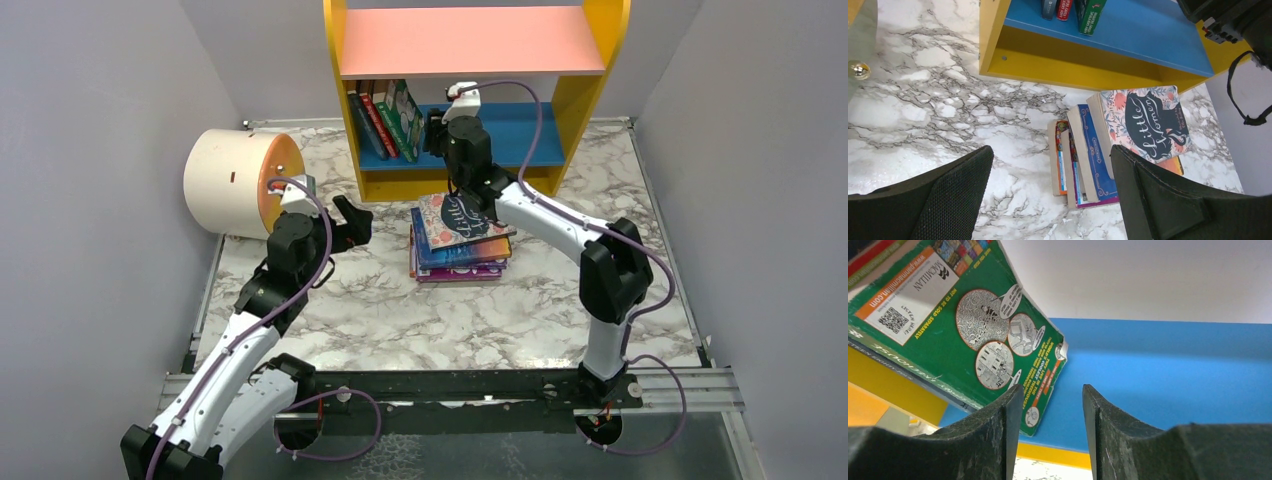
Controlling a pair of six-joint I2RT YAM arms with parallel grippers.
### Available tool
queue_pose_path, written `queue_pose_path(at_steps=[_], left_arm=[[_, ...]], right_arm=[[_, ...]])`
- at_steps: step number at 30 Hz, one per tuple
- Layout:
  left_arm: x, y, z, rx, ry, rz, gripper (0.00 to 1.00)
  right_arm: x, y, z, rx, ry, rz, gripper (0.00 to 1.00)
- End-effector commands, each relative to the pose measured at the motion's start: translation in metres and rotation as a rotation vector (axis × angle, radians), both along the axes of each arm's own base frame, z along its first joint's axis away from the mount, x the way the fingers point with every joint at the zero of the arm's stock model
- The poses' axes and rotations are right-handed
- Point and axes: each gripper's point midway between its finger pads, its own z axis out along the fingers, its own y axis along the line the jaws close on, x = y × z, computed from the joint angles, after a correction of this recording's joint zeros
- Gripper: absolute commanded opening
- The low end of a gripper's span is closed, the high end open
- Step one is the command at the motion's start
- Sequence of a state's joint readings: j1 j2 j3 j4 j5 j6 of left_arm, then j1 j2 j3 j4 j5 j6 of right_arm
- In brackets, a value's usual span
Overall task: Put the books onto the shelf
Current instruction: Adjust the book on the shelf.
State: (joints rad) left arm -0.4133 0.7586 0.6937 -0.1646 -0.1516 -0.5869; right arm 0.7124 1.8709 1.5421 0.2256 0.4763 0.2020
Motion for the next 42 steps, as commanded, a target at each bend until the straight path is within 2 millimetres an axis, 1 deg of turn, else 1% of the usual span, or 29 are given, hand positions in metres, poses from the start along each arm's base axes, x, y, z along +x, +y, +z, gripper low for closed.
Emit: queue_pose_path(at_steps=[1,6,8,15,26,34,37,42], left_arm=[[0.008,0.005,0.03,-0.004,-0.08,0.031,0.81],[0.008,0.006,0.034,0.003,-0.09,0.033,0.83],[0.008,0.007,0.034,0.009,-0.089,0.038,0.86],[0.004,0.013,0.039,0.024,-0.105,0.051,0.92],[0.004,0.013,0.035,0.019,-0.098,0.052,0.92],[0.003,0.013,0.033,0.02,-0.091,0.055,0.92],[0.003,0.014,0.032,0.02,-0.09,0.057,0.92],[0.004,0.014,0.031,0.022,-0.088,0.059,0.92]], right_arm=[[0.01,0.018,-0.026,-0.018,0.075,0.075,0.47],[0.026,0.02,-0.053,-0.042,0.133,0.076,0.52],[0.031,0.019,-0.061,-0.048,0.146,0.064,0.53],[0.039,0.011,-0.073,-0.064,0.151,0.025,0.54],[0.058,0.007,-0.099,-0.118,0.178,-0.011,0.56],[0.069,-0.001,-0.105,-0.152,0.175,-0.053,0.57],[0.07,0.0,-0.106,-0.159,0.172,-0.051,0.57],[0.074,0.006,-0.114,-0.17,0.181,-0.035,0.57]])
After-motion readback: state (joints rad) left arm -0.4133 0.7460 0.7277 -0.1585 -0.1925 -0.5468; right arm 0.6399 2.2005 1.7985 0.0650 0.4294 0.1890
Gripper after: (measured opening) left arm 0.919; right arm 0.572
